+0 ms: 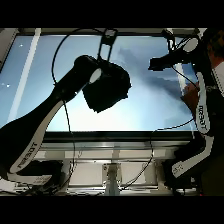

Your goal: Fold the clothes and pants, and hang the long-sleeved shirts on hangers.

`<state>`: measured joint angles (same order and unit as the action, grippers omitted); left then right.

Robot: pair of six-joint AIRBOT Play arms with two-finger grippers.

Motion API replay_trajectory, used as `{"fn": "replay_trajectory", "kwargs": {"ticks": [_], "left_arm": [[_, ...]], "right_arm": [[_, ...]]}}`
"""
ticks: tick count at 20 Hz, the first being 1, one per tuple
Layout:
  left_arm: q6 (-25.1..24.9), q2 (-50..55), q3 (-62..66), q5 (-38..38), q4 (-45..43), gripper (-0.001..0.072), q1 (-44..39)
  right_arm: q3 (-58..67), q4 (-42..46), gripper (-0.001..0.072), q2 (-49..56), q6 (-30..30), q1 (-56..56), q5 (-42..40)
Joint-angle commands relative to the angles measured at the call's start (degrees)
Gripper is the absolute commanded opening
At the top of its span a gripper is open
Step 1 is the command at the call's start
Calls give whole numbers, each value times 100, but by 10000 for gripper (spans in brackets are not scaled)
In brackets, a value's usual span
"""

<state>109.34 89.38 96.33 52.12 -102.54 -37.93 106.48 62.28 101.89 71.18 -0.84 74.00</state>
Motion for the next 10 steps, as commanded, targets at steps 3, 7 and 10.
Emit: {"fn": "replay_trajectory", "kwargs": {"ticks": [3,7,10], "left_arm": [[487,774,-2,105,-503,18,675],[481,1244,-2,105,-417,18,435],[365,1390,-2,109,96,18,105]], "right_arm": [[2,-83,30,2,-42,4,155],[0,-85,30,2,-42,4,214],[0,-85,30,2,-42,4,262]]}}
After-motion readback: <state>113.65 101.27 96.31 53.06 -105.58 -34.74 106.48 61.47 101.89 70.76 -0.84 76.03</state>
